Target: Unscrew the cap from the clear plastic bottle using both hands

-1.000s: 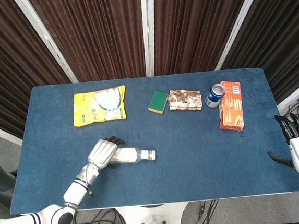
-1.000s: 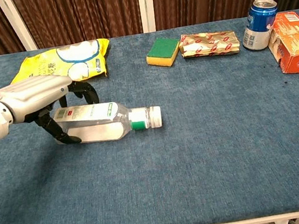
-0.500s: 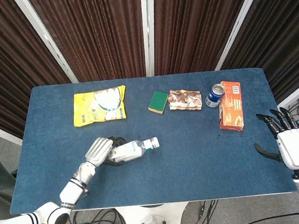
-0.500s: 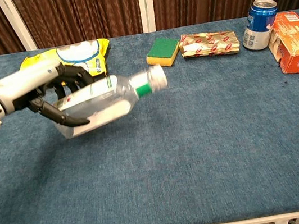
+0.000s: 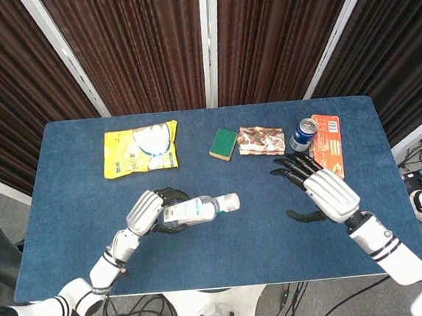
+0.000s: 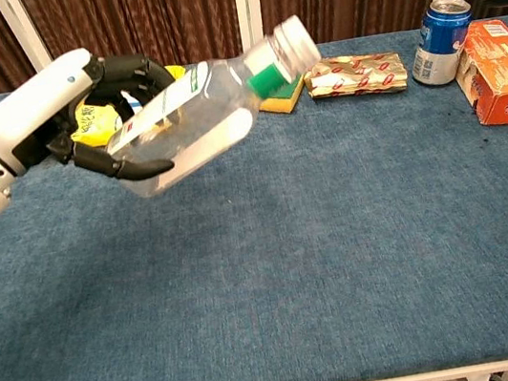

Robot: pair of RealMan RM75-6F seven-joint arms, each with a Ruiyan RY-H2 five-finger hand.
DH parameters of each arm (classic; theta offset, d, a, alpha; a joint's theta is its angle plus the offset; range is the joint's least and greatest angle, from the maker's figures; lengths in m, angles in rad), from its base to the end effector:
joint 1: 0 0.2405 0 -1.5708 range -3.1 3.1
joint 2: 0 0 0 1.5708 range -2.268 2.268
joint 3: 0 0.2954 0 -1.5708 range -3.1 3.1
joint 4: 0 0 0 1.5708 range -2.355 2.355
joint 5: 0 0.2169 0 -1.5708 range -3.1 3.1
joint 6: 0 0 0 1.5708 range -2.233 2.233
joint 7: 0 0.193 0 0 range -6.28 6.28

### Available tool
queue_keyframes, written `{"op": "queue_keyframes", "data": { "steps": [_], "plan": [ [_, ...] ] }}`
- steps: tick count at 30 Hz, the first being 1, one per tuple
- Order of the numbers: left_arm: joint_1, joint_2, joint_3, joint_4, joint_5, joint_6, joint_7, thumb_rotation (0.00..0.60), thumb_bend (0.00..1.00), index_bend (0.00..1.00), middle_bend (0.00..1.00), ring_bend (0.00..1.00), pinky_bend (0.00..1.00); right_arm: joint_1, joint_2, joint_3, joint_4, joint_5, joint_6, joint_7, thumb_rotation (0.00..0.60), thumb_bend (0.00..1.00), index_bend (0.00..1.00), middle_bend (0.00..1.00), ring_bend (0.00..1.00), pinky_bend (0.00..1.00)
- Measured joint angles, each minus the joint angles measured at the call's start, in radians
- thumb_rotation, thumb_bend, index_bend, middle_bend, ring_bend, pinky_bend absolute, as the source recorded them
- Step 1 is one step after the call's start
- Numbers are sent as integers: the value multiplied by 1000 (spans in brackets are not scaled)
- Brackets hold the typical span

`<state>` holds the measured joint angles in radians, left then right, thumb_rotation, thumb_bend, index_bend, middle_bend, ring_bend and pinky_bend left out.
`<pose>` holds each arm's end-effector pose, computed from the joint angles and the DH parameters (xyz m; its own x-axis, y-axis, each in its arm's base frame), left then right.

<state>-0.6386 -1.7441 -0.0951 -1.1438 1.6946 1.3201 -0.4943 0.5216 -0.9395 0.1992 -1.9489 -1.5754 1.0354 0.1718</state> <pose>-0.1474 0.3691 -0.0541 -0.0671 0.2776 0.9584 0.7847 -0.5785 0.2225 -0.1449 -0.3378 0.1405 0.2605 -0.2539 0.9315 -0.8536 -0.5113 0.0993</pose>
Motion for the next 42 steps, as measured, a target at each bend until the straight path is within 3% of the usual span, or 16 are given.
{"op": "queue_keyframes", "data": {
  "steps": [7, 19, 42],
  "plan": [
    [1, -6, -15, -39, -37, 5, 43, 600, 349, 492, 494, 420, 542, 101, -41, 31, -20, 104, -112, -35, 600, 96, 277, 19, 0, 0],
    [3, -1, -27, -100, -62, 21, 87, 600, 348, 499, 493, 420, 533, 159, -80, 48, -6, 183, -145, -64, 600, 95, 277, 0, 0, 0],
    [-3, 5, -25, -131, -74, 27, 123, 600, 349, 500, 493, 420, 533, 214, -103, 36, -12, 214, -173, -73, 600, 95, 277, 0, 0, 0]
  ]
}}
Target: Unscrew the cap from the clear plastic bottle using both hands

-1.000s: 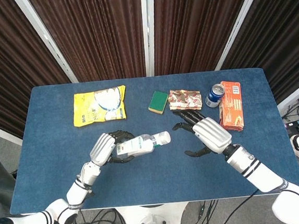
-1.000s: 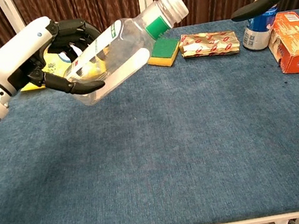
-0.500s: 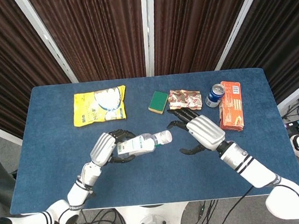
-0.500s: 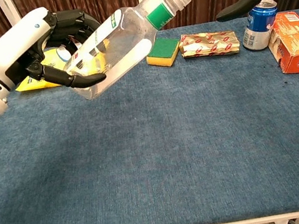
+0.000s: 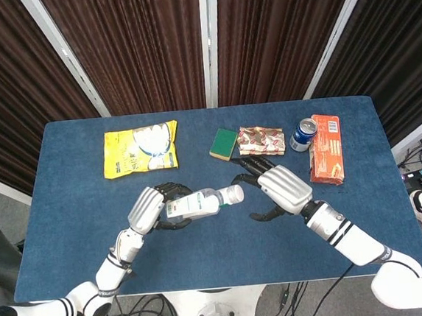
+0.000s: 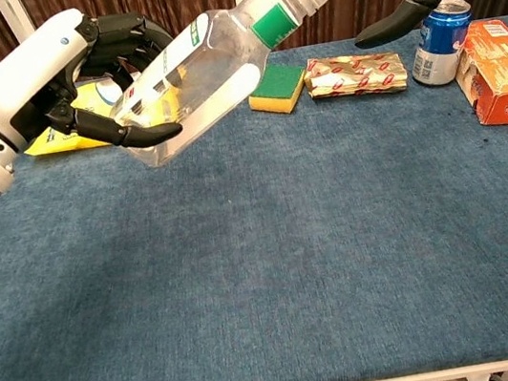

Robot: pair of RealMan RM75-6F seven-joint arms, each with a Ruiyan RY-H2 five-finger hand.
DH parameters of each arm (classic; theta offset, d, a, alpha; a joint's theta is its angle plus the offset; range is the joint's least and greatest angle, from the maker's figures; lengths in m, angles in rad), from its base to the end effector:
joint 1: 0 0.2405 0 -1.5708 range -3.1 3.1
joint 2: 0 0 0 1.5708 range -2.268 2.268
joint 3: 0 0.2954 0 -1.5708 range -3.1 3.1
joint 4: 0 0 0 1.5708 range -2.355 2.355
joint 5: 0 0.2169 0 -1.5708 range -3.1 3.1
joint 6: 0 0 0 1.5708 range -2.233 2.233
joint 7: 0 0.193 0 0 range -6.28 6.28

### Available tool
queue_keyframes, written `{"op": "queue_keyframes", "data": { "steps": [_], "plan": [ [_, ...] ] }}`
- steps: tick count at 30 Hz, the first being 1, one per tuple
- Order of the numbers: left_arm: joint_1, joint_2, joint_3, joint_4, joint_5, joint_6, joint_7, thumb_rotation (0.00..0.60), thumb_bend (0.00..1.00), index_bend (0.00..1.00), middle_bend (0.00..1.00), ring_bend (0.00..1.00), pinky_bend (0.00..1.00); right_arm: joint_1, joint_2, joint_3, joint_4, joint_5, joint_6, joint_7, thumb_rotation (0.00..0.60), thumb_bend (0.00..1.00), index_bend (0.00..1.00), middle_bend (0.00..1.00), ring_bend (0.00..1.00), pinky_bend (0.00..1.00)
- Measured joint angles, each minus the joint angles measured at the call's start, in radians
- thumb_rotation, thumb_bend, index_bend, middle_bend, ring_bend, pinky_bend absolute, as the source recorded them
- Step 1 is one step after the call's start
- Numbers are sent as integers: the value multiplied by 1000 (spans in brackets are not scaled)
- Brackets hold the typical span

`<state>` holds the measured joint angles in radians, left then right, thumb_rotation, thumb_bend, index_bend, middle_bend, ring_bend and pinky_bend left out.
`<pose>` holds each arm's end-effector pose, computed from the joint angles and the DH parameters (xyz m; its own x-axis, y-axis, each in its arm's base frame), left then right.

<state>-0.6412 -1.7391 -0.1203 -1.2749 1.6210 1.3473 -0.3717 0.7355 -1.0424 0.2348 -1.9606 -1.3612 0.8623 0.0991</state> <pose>-0.1260 0.3645 -0.0437 -0.1266 0.2270 0.9656 0.7937 -0.5607 0.2359 -0.0860 -0.3689 0.0910 0.2589 -0.3777 0.8890 -0.8401 -0.5423 0.0142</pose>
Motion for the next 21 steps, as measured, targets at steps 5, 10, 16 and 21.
{"op": "queue_keyframes", "data": {
  "steps": [5, 10, 16, 21],
  "plan": [
    [2, -3, 6, 6, -4, -3, -4, 600, 348, 500, 493, 420, 533, 3, 3, -1, -9, -8, 8, 2, 600, 96, 277, 0, 0, 0],
    [1, -5, 7, 13, -8, -9, -11, 600, 349, 501, 493, 420, 533, 4, 10, -4, -21, -17, 14, 7, 600, 97, 277, 2, 0, 0],
    [-3, -4, 9, 18, -7, -13, -13, 600, 348, 501, 493, 420, 533, 1, 17, -8, -29, -33, 28, 11, 600, 98, 277, 6, 0, 0],
    [-2, -8, 12, 21, -5, -11, -18, 600, 348, 500, 493, 420, 533, -2, 12, -5, -18, -24, 45, 13, 600, 101, 275, 7, 0, 0]
  ]
}}
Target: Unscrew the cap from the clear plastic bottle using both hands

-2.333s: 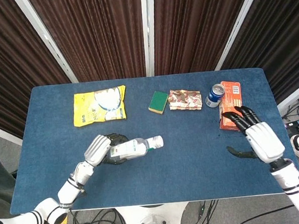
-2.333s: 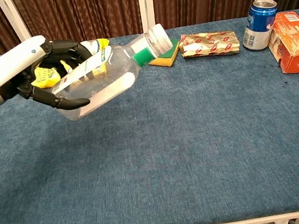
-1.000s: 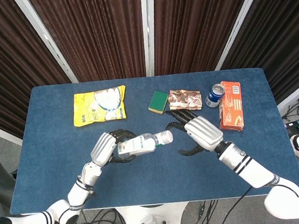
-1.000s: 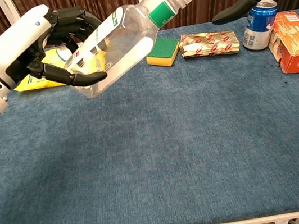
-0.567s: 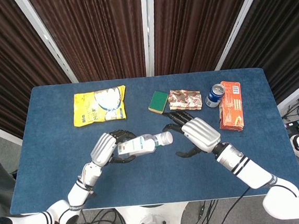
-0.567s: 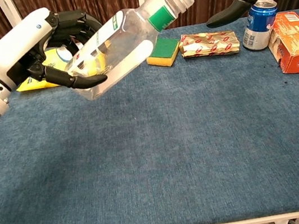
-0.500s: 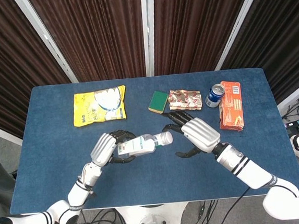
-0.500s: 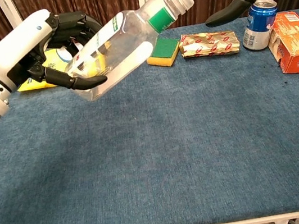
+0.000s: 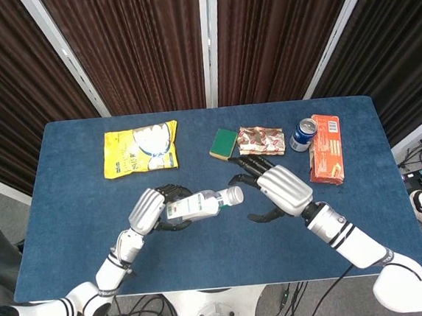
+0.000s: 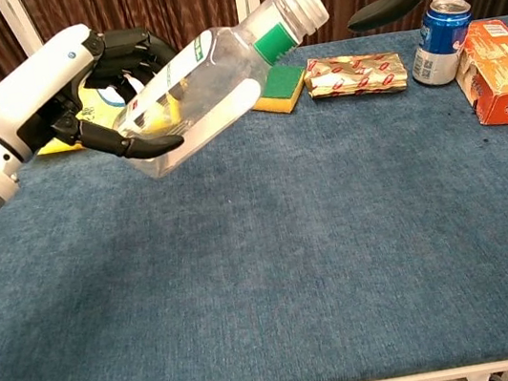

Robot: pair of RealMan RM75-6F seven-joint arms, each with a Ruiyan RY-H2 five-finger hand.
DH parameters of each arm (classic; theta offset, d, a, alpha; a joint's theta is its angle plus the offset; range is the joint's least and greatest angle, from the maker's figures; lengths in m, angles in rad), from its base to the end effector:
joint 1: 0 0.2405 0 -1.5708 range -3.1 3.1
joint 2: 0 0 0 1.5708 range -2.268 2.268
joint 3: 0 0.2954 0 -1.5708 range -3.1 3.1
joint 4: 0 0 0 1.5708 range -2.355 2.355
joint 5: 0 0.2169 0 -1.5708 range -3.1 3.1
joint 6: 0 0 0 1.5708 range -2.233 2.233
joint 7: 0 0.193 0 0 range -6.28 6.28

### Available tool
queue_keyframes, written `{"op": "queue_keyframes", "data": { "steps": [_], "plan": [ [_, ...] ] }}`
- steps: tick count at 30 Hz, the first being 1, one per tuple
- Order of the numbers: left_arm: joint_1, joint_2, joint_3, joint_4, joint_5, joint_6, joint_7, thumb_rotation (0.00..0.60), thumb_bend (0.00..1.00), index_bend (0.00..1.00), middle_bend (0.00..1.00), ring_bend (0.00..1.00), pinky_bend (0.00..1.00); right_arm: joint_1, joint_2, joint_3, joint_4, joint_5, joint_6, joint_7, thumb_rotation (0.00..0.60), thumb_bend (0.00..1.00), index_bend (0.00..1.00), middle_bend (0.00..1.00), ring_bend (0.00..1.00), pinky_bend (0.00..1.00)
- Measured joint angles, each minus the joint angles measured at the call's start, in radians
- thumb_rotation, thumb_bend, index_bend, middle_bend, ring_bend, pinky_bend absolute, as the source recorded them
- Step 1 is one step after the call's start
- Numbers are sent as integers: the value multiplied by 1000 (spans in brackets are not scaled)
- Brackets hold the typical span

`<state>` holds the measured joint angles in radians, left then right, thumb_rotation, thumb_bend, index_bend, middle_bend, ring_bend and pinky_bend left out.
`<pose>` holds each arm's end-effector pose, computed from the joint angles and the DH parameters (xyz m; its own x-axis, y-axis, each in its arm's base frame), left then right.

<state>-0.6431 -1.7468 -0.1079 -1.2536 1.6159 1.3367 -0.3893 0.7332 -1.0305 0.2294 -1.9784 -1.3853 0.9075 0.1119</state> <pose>-0.1305 0.3646 -0.0502 -0.1187 0.2460 0.9620 0.7999 -0.5502 0.2394 -0.0797 -0.3654 0.0997 0.2397 -0.3522 0.9047 -0.8289 -0.5595 0.0018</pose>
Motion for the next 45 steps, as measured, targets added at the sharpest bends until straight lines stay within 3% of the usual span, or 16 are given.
{"op": "queue_keyframes", "data": {
  "steps": [12, 33, 45],
  "plan": [
    [-1, 2, -6, -2, -2, 7, -3, 600, 349, 501, 493, 420, 533, 10, -7, -15, 17, 37, -28, -19, 600, 101, 272, 8, 0, 0],
    [-3, -4, -1, 11, -6, -1, -11, 600, 349, 501, 491, 420, 533, 0, 8, -19, -21, -17, 20, -17, 600, 101, 272, 18, 0, 0],
    [4, 2, 1, -5, 1, 16, -2, 600, 349, 501, 490, 420, 533, 5, 2, -25, 10, 33, -8, -31, 600, 101, 272, 18, 0, 0]
  ]
}}
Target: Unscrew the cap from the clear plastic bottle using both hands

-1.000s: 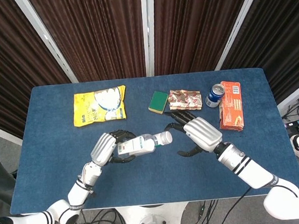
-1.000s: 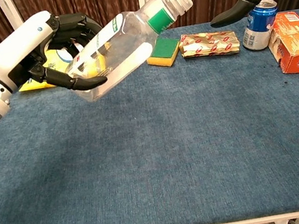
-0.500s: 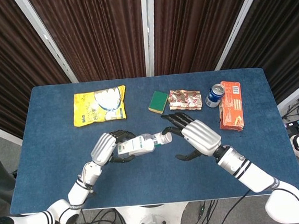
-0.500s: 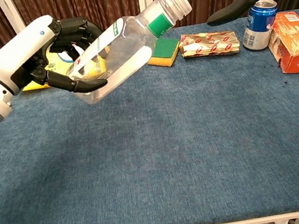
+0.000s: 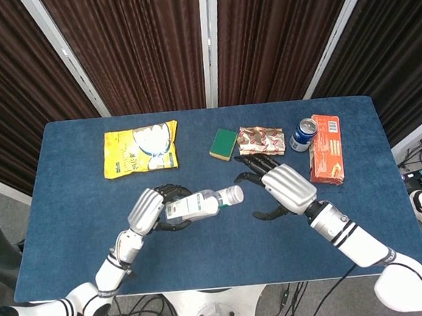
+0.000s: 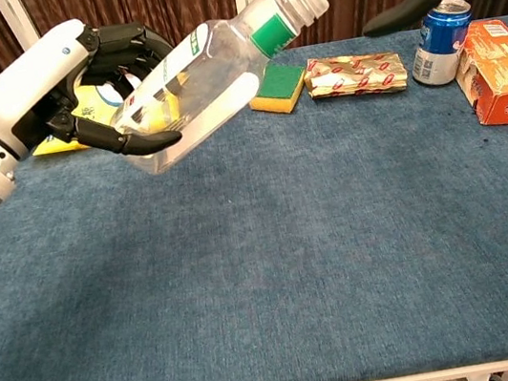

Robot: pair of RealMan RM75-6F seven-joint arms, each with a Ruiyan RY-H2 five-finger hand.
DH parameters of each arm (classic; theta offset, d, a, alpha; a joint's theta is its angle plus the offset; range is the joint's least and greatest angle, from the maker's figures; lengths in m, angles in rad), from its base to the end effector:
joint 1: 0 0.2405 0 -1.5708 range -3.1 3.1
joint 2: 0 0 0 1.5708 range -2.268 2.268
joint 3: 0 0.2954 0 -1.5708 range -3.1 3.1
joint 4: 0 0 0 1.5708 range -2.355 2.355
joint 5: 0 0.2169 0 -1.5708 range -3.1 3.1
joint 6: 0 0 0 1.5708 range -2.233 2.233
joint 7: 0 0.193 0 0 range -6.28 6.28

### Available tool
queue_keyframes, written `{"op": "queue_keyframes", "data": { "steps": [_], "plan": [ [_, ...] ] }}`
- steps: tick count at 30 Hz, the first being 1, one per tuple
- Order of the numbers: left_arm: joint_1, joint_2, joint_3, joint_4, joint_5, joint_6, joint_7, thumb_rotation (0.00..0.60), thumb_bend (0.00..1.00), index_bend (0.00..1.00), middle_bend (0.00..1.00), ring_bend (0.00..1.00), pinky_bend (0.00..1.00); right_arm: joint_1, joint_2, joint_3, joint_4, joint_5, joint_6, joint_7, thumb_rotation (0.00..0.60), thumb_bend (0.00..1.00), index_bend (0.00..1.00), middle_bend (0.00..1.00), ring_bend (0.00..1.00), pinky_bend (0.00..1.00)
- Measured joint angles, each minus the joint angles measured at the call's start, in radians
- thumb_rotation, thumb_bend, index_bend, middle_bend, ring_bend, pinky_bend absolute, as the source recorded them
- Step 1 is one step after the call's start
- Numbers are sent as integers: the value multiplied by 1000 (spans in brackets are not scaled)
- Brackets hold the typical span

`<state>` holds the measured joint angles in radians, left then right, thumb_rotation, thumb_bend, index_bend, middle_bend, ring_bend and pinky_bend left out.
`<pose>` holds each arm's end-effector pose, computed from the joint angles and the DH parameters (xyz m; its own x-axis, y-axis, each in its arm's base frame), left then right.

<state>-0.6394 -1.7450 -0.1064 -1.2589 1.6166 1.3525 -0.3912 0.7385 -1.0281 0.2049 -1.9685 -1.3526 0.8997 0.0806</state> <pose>-0.1306 0.3633 -0.0471 -0.1312 0.2382 0.9623 0.7969 -0.5521 0.2453 -0.0914 -0.3675 0.0959 0.2683 -0.3585 0.8941 -0.8434 -0.5359 0.0383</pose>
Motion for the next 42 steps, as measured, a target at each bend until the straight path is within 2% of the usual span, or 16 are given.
{"op": "queue_keyframes", "data": {
  "steps": [30, 42],
  "plan": [
    [0, -5, 3, 3, -4, -10, 7, 600, 348, 500, 489, 419, 533, -7, 17, -8, -39, -51, 20, 8, 600, 101, 271, 27, 0, 0],
    [3, -12, 1, 2, 4, 9, -9, 600, 349, 501, 489, 419, 533, -18, -21, 6, -6, -67, 82, 1, 600, 140, 271, 46, 0, 0]
  ]
}}
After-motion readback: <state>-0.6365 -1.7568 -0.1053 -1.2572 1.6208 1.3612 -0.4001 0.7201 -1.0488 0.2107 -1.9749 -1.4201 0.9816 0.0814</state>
